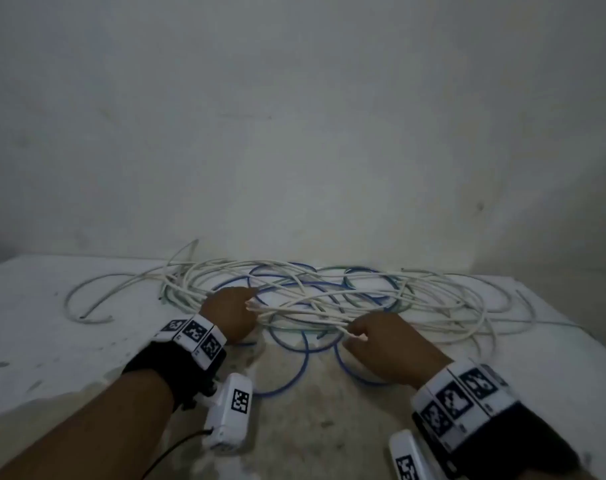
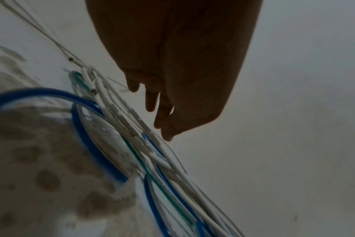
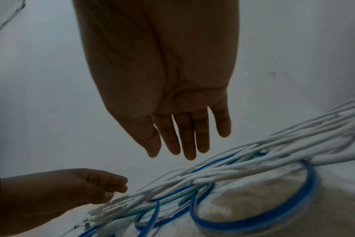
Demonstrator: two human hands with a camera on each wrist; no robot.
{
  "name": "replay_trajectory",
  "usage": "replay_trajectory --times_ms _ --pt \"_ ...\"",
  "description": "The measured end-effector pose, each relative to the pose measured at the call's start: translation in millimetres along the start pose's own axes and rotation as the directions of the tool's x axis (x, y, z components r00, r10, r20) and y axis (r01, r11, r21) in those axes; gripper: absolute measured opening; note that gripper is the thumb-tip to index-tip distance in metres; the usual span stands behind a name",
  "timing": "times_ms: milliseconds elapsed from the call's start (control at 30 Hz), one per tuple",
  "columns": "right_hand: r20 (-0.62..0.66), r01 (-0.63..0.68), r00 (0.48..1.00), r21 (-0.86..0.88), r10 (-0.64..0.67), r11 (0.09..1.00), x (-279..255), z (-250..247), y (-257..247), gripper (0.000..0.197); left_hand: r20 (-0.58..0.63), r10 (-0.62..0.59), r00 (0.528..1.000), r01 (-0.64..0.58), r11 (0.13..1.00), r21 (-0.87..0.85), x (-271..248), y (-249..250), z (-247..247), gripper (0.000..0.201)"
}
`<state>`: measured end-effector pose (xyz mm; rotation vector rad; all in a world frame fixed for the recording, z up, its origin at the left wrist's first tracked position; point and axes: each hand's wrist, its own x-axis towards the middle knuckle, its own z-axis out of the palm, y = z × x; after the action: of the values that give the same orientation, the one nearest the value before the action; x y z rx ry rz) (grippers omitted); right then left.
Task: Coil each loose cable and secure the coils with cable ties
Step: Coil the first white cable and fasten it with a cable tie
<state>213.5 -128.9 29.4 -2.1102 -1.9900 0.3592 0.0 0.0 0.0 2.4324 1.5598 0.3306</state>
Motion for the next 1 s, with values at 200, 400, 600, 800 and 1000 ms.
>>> replay_trajectory --times_ms 200,400,600,800,1000 --pt "0.043 0.045 0.998 0.05 -0.047 0.998 44 17 -6 0.039 -0.04 -0.002 0.999 0.004 0.999 0.051 22 -11 3 0.022" --pt "-0.139 0.187 0.975 0.075 -0.176 0.979 68 30 -20 0.055 -0.272 0.249 0.93 -0.301 0.938 -0.171 15 8 -21 0.013" --pt "-0.492 0.417 0.805 0.071 -0.332 0.906 72 7 -29 0.031 -0.388 0.386 0.837 -0.462 0.878 -0.121 1 11 -51 0.031" --pt "-0.79 0.287 0.591 0.018 -0.162 0.958 52 -66 4 0.03 -0.469 0.108 0.877 -0.274 0.913 -0.302 -16 -25 -77 0.045" --pt "-0.796 0.171 0.605 0.167 0.031 0.971 28 -94 13 0.015 -0.312 -0.111 0.944 -0.2 0.56 -0.804 -49 -24 -90 0.029"
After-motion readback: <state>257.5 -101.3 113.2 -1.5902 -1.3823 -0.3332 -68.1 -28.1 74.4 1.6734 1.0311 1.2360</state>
